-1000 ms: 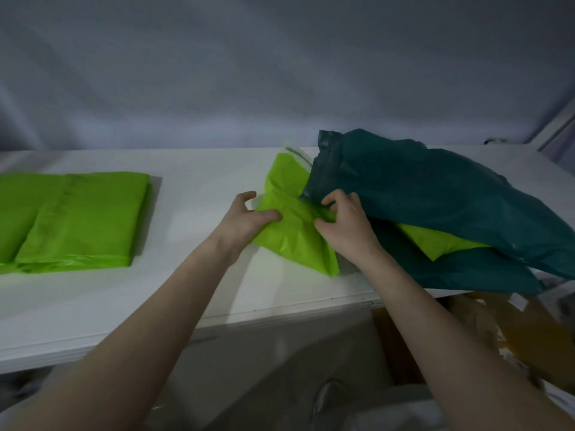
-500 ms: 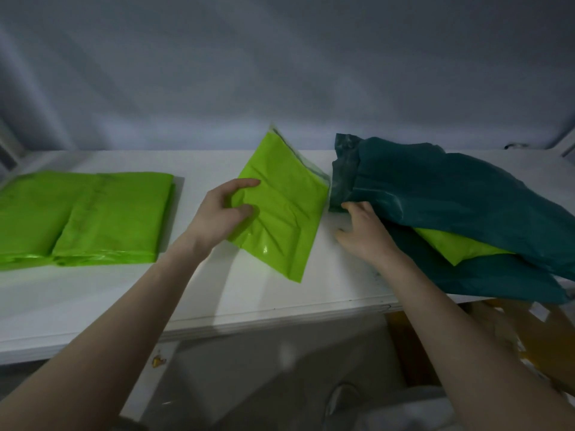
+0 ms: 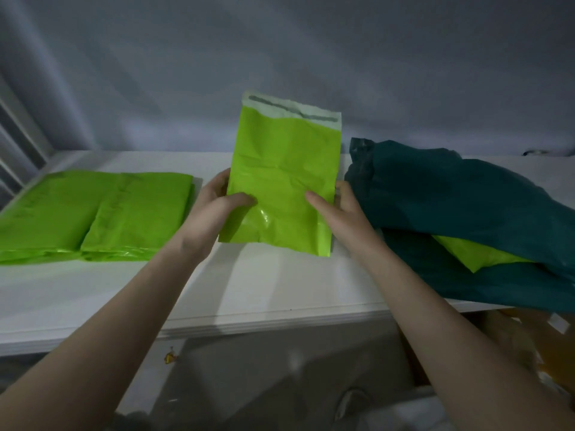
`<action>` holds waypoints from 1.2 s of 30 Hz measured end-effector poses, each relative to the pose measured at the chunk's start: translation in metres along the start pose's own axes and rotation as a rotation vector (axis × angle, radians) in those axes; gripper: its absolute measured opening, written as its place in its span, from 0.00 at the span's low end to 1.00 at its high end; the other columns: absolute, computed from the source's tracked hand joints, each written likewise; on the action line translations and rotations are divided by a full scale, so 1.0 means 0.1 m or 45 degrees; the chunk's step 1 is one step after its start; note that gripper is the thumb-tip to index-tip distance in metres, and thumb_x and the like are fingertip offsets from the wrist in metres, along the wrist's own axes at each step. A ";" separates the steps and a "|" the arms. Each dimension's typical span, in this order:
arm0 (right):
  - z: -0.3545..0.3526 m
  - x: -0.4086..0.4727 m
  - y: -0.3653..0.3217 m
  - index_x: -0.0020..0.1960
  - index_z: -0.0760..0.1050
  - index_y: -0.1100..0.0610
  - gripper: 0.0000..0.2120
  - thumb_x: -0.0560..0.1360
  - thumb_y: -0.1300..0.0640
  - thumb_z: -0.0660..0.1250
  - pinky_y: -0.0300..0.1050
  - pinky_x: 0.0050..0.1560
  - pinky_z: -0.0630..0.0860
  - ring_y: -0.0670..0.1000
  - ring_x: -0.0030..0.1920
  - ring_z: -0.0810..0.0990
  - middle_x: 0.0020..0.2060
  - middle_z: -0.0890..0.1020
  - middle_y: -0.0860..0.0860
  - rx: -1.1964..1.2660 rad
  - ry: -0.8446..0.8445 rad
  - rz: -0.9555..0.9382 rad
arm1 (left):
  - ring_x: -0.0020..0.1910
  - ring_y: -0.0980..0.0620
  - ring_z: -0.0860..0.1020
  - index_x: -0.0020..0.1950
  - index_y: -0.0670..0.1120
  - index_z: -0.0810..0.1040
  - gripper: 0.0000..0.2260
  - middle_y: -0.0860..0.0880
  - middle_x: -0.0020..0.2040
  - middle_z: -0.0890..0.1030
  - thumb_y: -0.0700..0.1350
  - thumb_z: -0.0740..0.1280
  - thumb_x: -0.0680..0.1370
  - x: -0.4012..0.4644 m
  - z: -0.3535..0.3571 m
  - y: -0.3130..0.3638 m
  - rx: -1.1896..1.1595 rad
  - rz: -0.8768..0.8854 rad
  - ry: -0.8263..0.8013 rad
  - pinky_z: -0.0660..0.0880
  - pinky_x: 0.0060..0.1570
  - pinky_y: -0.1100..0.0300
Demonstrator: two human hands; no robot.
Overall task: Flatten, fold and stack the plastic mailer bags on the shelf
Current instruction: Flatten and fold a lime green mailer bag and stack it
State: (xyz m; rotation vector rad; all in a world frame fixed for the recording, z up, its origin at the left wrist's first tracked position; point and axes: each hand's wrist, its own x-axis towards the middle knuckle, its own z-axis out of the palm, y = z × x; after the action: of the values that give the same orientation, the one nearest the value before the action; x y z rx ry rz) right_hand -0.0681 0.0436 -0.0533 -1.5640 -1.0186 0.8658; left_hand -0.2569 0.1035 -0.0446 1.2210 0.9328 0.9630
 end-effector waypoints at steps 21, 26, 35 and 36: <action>0.42 -0.29 0.18 0.66 0.63 0.60 0.26 0.71 0.56 0.66 0.50 0.59 0.68 0.61 0.62 0.66 0.59 0.68 0.58 -1.230 -0.013 -0.143 | 0.55 0.34 0.72 0.59 0.36 0.73 0.21 0.35 0.59 0.71 0.49 0.55 0.75 -0.26 -0.28 -0.49 1.681 0.316 0.181 0.73 0.54 0.43; 0.61 -0.38 0.25 0.54 0.76 0.63 0.20 0.73 0.51 0.54 0.54 0.50 0.77 0.61 0.53 0.76 0.51 0.77 0.59 -1.267 -0.032 -0.597 | 0.53 0.40 0.74 0.59 0.40 0.75 0.25 0.40 0.56 0.76 0.51 0.46 0.75 -0.39 -0.12 -0.55 1.677 0.429 -0.083 0.74 0.54 0.47; 0.68 -0.45 0.47 0.72 0.62 0.56 0.34 0.73 0.44 0.38 0.51 0.67 0.64 0.52 0.69 0.65 0.69 0.68 0.50 -1.466 -0.354 -0.549 | 0.61 0.43 0.75 0.65 0.42 0.73 0.27 0.43 0.63 0.76 0.53 0.48 0.74 -0.43 -0.13 -0.73 1.737 0.402 -0.219 0.71 0.60 0.51; 0.67 -0.45 0.46 0.73 0.61 0.55 0.33 0.74 0.43 0.40 0.51 0.68 0.63 0.52 0.70 0.63 0.70 0.67 0.49 -1.469 -0.354 -0.541 | 0.64 0.45 0.72 0.68 0.45 0.70 0.30 0.46 0.66 0.73 0.56 0.45 0.72 -0.43 -0.11 -0.71 1.767 0.408 -0.198 0.68 0.62 0.53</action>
State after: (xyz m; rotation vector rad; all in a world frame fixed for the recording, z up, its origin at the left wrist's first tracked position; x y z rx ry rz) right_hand -0.1377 0.0220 -0.1111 -2.0115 -2.1914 0.1328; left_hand -0.2754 0.0605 -0.1138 2.6124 1.3332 0.3281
